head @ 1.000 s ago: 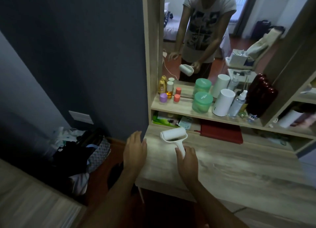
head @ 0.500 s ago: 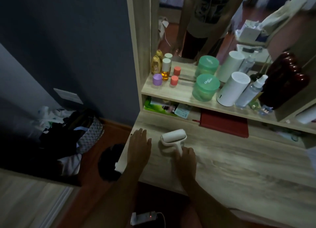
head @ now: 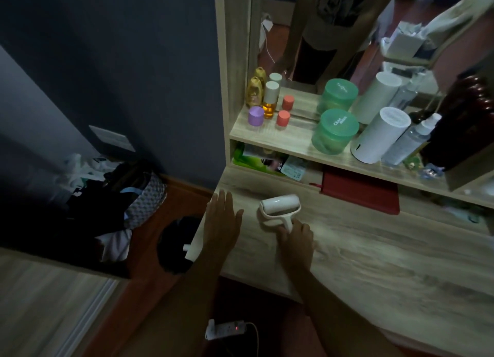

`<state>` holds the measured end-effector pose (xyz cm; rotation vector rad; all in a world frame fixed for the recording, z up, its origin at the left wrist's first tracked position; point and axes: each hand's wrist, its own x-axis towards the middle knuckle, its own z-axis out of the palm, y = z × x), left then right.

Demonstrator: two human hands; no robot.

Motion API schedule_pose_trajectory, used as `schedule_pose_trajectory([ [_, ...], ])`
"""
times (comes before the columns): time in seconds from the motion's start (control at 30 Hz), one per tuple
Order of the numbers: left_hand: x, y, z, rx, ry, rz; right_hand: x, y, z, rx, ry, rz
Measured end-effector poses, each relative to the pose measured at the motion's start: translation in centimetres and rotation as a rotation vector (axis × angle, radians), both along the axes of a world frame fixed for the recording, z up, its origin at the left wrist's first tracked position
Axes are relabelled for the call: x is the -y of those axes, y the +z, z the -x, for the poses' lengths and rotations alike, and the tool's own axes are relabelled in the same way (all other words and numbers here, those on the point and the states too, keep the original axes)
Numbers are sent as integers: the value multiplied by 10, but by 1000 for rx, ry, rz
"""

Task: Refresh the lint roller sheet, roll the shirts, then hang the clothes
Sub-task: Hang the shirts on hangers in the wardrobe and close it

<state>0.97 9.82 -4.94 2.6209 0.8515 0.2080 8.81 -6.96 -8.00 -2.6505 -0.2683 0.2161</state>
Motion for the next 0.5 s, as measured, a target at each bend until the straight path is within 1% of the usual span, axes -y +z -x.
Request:
schedule_pose_trajectory([
  [0.13, -5, 8, 3, 23, 27, -2, -4, 9, 2, 105, -72, -35],
  [0.23, -10, 21, 9, 95, 53, -20, -14, 30, 5, 176, -41, -117],
  [0.33, -22, 45, 23, 120, 81, -33, -36, 57, 10, 274, 56, -259],
  [0.4, -35, 65, 38, 182, 113, -82, -60, 76, 16, 341, 139, -325],
  [0.5, -59, 104, 71, 281, 198, -165, -112, 115, 36, 342, 284, -452],
])
